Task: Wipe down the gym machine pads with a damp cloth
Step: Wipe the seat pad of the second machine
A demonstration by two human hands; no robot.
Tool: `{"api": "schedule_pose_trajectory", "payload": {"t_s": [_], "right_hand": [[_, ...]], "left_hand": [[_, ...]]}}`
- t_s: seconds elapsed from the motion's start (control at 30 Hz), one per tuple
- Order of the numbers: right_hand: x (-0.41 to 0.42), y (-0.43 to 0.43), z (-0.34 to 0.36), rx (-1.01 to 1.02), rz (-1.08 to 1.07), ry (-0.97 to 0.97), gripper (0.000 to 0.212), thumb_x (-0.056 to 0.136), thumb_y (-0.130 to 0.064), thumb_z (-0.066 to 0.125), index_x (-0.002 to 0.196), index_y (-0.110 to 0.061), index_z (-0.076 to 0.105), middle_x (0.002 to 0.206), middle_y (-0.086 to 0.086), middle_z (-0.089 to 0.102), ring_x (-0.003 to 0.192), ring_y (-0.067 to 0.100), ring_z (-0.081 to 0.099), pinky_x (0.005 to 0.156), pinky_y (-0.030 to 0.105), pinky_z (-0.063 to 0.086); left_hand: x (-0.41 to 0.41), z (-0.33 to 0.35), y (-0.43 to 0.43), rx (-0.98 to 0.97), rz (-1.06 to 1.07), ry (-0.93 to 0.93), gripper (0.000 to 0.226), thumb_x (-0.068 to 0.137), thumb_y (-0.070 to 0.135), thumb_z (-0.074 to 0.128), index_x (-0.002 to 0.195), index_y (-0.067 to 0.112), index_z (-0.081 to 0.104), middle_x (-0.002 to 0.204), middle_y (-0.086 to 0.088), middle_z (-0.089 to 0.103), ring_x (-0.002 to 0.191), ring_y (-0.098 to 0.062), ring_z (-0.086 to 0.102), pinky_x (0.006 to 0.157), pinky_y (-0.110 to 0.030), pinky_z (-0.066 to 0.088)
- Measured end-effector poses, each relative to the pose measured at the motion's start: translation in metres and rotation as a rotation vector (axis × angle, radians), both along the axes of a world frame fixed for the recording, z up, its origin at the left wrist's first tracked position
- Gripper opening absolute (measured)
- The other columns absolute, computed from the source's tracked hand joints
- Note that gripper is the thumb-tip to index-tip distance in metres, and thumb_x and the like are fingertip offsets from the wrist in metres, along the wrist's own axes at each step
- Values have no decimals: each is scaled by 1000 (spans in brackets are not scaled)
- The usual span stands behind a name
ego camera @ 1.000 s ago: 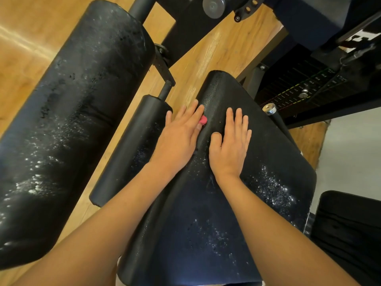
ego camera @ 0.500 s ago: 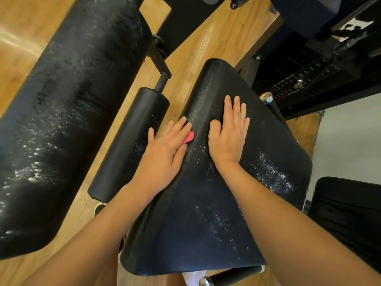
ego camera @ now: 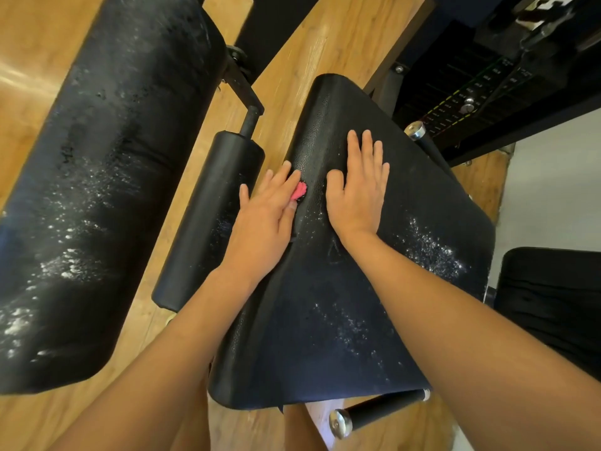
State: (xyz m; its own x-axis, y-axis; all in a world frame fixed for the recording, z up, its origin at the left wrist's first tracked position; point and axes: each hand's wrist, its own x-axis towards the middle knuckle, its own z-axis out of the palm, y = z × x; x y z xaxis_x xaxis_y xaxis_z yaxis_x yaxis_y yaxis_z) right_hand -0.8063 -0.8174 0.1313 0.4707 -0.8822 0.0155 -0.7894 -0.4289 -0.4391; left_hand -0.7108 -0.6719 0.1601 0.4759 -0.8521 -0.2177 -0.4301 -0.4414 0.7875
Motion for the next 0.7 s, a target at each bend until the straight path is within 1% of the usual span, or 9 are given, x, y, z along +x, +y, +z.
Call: {"api": "schedule_pose_trajectory", "payload": {"t_s": [0.13,0.2,0.3,0.37,0.53,0.6,0.7], "right_hand": [[0,2,2,10,2,0,70,93,-35,30,162,-24,27,171,2,17,159,22,5,128,49,5],[0,2,2,11,3,1,71,92,-35,30,162,-24,27,171,2,17,159,22,5,128,49,4],[0,2,2,12,2,-5,72,91,-36,28,162,-23,28,171,2,18,159,22,5,129,49,4],[0,1,3,15,3,-6,72,91,-36,28,162,-23,28,171,2,18,159,23,6,129,49,4],[0,0,4,17,-1,1,71,92,-34,30,162,-23,27,171,2,17,159,22,5,129,49,4],[1,1,4,15,-2,3,70,93,-33,32,162,-24,27,171,2,17,159,22,5,129,49,4],[1,2,2,14,0,-6,69,94,-32,34,162,-23,28,171,3,17,159,22,5,129,49,4]], "left_hand": [[-10,7,22,34,-13,4,50,109,21,39,158,25,31,168,8,21,157,-17,10,128,-47,-4],[-20,11,37,39,-11,-9,49,108,21,40,157,26,33,166,8,22,157,-18,11,128,-49,-1],[-35,12,61,53,1,-20,47,105,32,31,152,33,29,163,11,22,155,-14,10,128,-54,6],[-40,10,68,70,11,-15,49,103,39,25,152,34,27,164,12,19,154,-11,8,128,-53,7],[-31,7,50,44,18,-32,57,104,42,23,157,25,33,167,9,19,156,-14,9,128,-51,4],[-21,6,39,24,-3,-37,57,105,41,24,157,23,34,168,6,21,157,-17,11,128,-52,3],[-12,0,35,1,-51,-29,49,110,29,35,158,22,35,168,5,22,157,-18,11,128,-53,5]]}}
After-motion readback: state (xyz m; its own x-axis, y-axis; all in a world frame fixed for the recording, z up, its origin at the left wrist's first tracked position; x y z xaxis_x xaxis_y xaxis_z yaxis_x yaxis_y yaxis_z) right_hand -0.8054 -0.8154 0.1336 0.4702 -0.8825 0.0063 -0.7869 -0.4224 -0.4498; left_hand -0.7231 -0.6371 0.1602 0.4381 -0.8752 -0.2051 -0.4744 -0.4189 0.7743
